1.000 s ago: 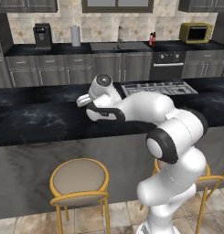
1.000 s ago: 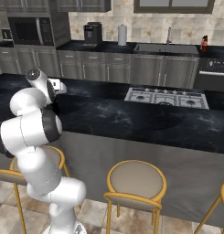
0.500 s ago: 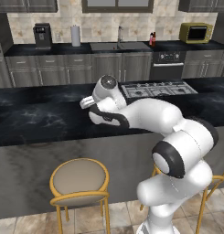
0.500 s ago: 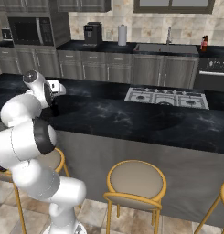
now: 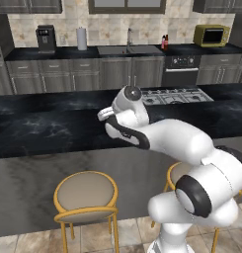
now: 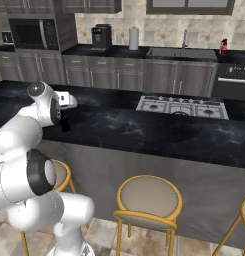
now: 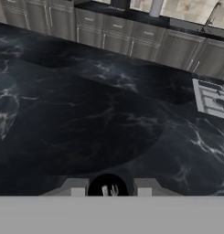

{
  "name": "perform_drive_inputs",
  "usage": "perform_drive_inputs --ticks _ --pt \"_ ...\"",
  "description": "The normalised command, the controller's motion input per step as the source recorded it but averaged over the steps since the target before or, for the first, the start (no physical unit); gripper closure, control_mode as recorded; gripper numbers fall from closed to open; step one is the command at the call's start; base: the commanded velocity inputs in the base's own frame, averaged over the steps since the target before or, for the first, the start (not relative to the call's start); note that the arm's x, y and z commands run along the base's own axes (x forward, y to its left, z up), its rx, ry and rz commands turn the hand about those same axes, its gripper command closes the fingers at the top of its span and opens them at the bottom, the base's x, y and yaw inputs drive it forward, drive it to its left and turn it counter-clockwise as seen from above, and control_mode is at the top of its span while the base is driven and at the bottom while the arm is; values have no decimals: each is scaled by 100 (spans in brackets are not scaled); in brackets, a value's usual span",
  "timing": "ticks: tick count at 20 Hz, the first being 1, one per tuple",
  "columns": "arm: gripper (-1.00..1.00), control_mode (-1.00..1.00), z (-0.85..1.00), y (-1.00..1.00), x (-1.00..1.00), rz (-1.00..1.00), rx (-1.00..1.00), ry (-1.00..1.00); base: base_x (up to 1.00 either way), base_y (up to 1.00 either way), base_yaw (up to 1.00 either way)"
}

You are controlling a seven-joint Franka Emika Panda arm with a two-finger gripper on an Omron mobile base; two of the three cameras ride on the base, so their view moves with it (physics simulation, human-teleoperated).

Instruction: Place the large bottle from the dining counter next to the other large bottle outside the sink, and place the small bottle from the dining counter next to the other small bottle inside the sink.

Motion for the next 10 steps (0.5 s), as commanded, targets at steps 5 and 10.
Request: perform_drive_inputs --ticks 5,10 --pt "100 -100 17 -19 -51 0 0 -4 0 0 0" --pt "100 -100 16 -16 -62 0 2 -5 0 0 0"
